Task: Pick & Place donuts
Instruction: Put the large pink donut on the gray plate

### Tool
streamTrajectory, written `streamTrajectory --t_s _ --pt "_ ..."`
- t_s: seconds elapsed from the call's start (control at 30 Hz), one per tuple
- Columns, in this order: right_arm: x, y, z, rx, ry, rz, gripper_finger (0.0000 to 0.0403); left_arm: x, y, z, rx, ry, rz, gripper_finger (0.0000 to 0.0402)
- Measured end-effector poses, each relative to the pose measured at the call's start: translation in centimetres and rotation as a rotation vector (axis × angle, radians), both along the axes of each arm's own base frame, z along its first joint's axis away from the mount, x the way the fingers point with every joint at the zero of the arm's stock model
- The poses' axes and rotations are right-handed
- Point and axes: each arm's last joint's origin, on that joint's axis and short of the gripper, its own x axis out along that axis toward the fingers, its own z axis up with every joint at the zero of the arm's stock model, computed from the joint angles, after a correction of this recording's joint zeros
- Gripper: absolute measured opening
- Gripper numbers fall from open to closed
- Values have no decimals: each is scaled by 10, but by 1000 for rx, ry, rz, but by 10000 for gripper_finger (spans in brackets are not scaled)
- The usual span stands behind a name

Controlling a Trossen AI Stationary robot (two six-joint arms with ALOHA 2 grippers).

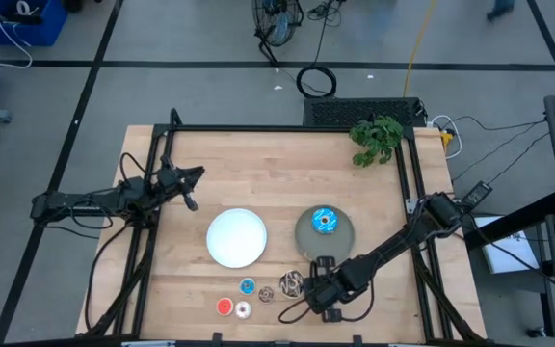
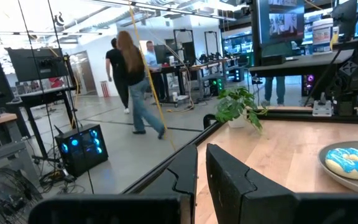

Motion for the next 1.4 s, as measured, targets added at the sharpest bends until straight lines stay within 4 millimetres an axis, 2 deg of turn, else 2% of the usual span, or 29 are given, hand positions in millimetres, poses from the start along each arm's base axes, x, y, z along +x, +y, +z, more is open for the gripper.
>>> streamTrajectory --t_s 0.1,0.27,0.5,0.73,1.13,1.4 --pt "-2 -3 8 5 1 -11 8 0 0 0 -1 0 -1 42" --pt "-8 -8 32 28 -36 -21 17 0 0 0 -1 -1 -1 42" --pt "-16 -13 65 81 -110 -23 8 0 0 0 -1 0 0 42" --pt "-33 -24 91 96 -77 -67 9 0 0 0 -1 2 0 42" --pt "-60 -59 131 83 -53 -110 10 0 0 -1 -1 8 0 42" --pt "-82 -88 156 16 -76 -213 10 0 0 -2 0 18 1 42"
